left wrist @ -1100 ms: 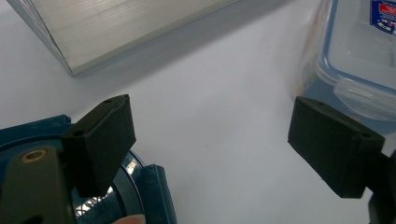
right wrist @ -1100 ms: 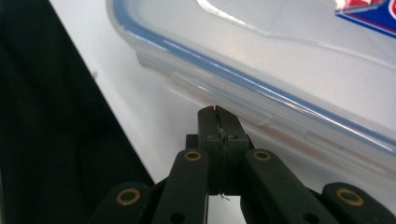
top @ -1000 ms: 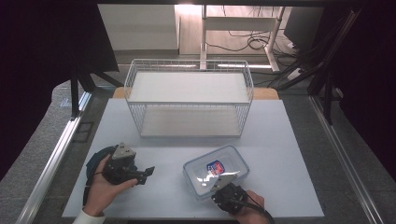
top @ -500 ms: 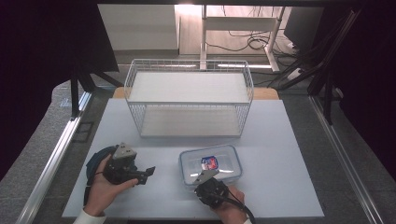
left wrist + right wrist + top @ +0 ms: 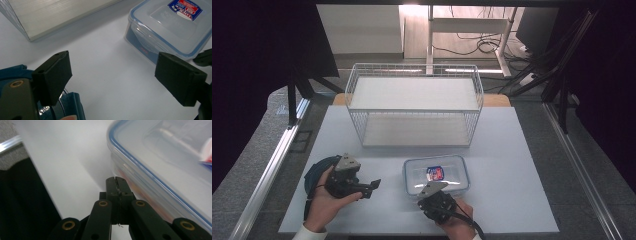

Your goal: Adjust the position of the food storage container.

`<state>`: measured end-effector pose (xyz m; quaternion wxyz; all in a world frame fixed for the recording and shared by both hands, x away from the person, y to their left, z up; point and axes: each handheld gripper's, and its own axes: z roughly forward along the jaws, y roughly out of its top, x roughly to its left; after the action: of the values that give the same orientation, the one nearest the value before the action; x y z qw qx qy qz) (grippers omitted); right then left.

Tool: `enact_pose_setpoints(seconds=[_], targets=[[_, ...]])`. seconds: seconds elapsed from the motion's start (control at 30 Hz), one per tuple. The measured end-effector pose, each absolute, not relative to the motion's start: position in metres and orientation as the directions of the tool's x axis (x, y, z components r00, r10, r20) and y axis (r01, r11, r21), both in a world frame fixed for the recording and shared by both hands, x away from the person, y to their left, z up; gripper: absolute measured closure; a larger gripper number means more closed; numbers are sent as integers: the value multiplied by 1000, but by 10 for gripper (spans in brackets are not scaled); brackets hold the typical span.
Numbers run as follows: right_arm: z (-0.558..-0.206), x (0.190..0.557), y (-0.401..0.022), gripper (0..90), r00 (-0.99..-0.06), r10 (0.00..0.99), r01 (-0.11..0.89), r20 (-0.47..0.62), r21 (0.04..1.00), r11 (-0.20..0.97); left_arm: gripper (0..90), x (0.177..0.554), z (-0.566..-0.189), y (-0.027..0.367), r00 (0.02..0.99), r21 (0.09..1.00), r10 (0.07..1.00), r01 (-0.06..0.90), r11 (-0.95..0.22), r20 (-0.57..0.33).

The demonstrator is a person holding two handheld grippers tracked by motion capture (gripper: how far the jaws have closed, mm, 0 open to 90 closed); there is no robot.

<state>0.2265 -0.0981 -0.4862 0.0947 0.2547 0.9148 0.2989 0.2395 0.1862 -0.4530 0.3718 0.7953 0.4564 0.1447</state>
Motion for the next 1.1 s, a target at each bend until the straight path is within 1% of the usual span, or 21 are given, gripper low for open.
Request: enact_pose_setpoints(seconds=[0.1,0.2,0.23,0.27,0.3,0.33,0.4,0.47,0.5,0.53,0.57,0.6,0.63,0.67,0.7,0.77,0.83,0.87,0.97,1.03,1.1], targets=[[-471,221,-111,890,-850,527,402,-9,637,658,135,239,-452,186,526,727,840,626,-280,-129],[-456,226,-131,889,-834,552,407,2,677,613,138,239,-451,185,519,730,843,631,-265,-142],[-450,233,-148,889,-806,591,439,31,701,562,138,238,-451,185,516,730,844,632,-259,-147],[-450,233,-148,889,-806,591,439,31,701,562,138,238,-450,184,511,732,847,632,-253,-149],[-445,240,-165,889,-778,625,467,58,719,515,139,238,-450,183,507,734,849,631,-250,-146],[-445,240,-165,889,-778,625,467,58,719,515,139,238,-450,182,507,736,850,629,-250,-144],[-442,251,-191,890,-736,672,501,84,735,457,138,238,-450,181,508,739,848,626,-247,-148],[-441,255,-199,889,-721,687,514,93,737,439,137,238,-451,180,506,743,849,625,-239,-153],[-441,258,-207,889,-706,700,526,103,739,422,137,238,-451,179,508,744,847,625,-237,-158],[-442,265,-221,870,-681,720,546,133,747,379,139,238,-452,178,510,743,844,628,-233,-167],[-442,265,-221,870,-681,720,546,133,747,379,139,239,-452,178,515,741,838,632,-228,-181],[-442,267,-227,823,-667,731,552,141,753,358,141,239,-453,176,519,738,831,638,-221,-200],[-443,271,-237,627,-624,767,558,149,772,304,137,239,-453,175,504,733,837,650,-203,-215],[-443,271,-237,627,-624,767,558,149,772,304,129,239,-453,175,504,733,837,650,-203,-215],[-444,272,-240,554,-610,778,561,152,775,289,129,239,-453,174,479,727,847,664,-177,-231],[-445,277,-248,378,-571,798,585,192,777,232,103,240,-453,174,459,727,851,671,-146,-253],[-446,278,-252,316,-571,793,593,214,775,218,98,240,-452,175,449,727,849,676,-120,-277],[-446,278,-252,316,-571,793,593,214,775,218,98,240,-452,175,449,727,849,676,-120,-277],[-449,279,-254,236,-577,787,592,216,775,221,98,241,-454,175,448,723,846,681,-113,-290],[-451,281,-255,208,-579,784,603,224,765,227,98,242,-454,175,450,722,845,682,-115,-290],[-452,282,-255,201,-579,781,611,233,758,227,98,242,-455,175,453,719,841,685,-116,-295]])
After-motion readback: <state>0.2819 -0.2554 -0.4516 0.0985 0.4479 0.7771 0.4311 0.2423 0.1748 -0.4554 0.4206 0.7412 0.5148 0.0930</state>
